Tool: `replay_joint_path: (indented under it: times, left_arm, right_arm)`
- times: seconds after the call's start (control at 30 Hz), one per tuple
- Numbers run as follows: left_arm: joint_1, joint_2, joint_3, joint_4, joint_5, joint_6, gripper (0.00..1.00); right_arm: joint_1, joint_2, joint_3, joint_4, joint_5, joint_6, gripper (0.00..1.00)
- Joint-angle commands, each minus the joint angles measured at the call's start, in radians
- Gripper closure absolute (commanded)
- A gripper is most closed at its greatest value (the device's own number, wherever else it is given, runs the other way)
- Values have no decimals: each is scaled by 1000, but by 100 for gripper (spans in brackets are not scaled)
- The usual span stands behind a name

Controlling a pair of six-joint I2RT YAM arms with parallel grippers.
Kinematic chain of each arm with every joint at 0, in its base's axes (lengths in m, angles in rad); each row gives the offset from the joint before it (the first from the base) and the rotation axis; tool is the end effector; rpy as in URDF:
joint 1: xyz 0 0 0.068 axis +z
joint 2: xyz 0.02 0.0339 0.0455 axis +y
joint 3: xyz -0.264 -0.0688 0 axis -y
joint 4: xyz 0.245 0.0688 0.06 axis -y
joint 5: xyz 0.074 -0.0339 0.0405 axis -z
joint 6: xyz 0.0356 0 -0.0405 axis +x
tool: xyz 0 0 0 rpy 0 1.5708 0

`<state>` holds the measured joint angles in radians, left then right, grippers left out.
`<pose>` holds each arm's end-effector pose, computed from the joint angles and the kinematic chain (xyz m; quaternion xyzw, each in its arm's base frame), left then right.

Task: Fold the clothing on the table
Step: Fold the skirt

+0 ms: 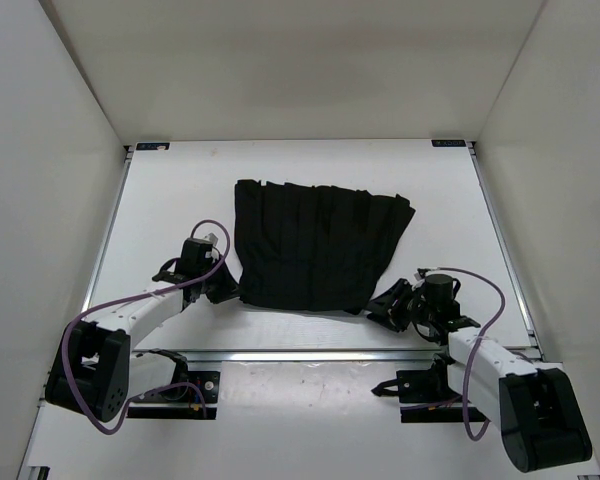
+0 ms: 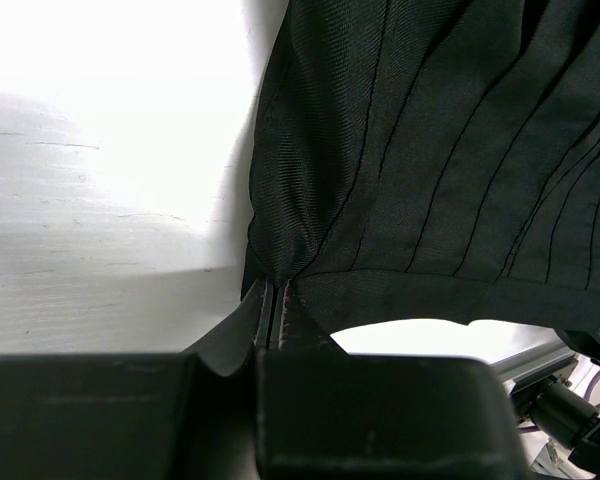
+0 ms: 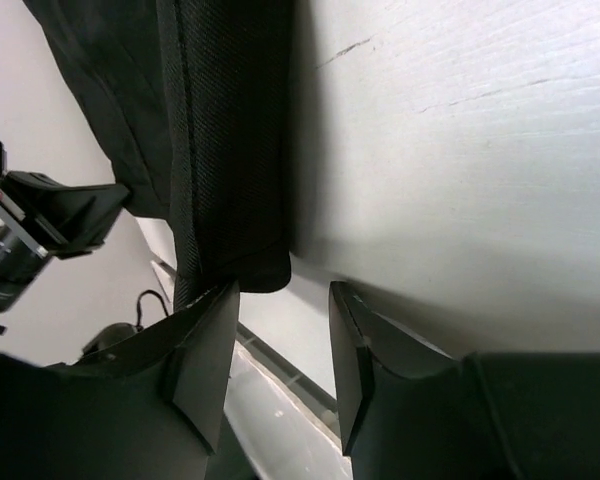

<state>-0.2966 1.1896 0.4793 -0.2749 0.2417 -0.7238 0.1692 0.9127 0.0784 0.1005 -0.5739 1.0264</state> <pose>0.1951 -0.0686 0.1538 -0.1675 0.9362 -0.2407 0.1937 0.1394 0.0434 0.1116 0.2596 0.8449 0.4331 0.1766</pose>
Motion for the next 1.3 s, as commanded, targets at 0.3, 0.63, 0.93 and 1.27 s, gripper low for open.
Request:
replay_joint_path:
  times: [0.3, 0.63, 0.93, 1.27]
  left_arm:
    - [-12, -21, -24, 31, 4, -9, 100]
    - [16, -31, -8, -15, 10, 12, 100]
    - [54, -74, -27, -70, 8, 37, 100]
    - [60, -188, -41, -184, 5, 43, 100]
  right_arm:
    - [78, 136, 3, 252, 118, 170, 71]
    - [55, 190, 131, 81, 59, 7, 100]
    - [-168, 48, 311, -516, 5, -382, 100]
    - [-74, 91, 492, -861, 129, -516, 100]
